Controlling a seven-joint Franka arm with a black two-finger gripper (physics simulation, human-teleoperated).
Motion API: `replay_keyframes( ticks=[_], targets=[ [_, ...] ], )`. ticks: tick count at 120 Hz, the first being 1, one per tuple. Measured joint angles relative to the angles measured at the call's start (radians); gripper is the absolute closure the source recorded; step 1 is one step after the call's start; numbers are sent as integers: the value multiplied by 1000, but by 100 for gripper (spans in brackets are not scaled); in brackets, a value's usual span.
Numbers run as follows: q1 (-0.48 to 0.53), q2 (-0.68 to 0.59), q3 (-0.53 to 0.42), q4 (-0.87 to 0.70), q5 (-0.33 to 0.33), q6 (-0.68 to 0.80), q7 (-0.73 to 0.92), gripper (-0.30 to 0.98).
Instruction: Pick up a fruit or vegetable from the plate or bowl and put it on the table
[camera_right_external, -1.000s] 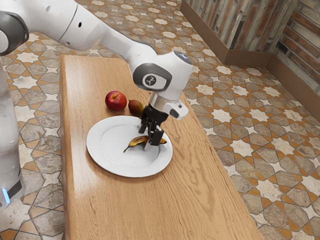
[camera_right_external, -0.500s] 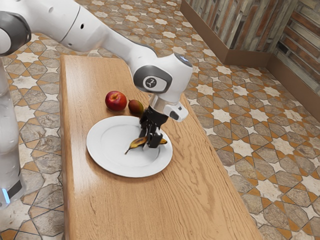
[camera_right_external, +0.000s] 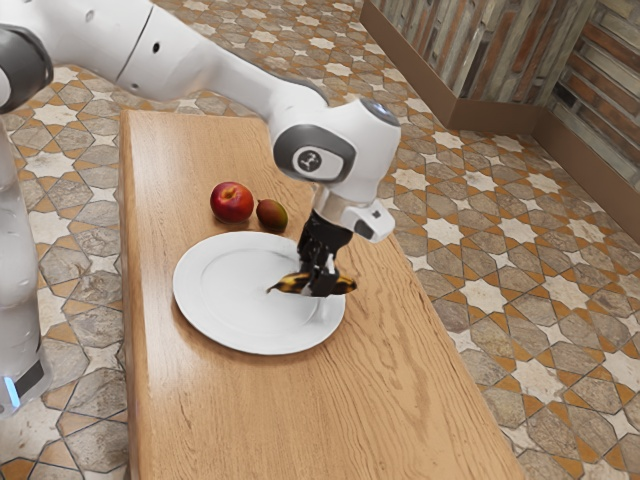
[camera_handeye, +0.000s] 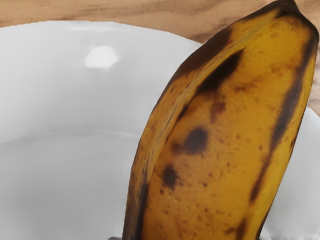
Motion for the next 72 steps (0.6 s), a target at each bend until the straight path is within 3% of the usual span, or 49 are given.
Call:
replay_keyframes(
  ticks=[16,43,58,72],
  targets=[
    [4,1,-93,31,1,-3,-8,54],
    [-10,33,-332,133,-5,23,-29,55],
    [-22,52,-385,155,-2,55,-40,54],
    [-7,54,-404,159,-4,74,-46,24]
  ],
)
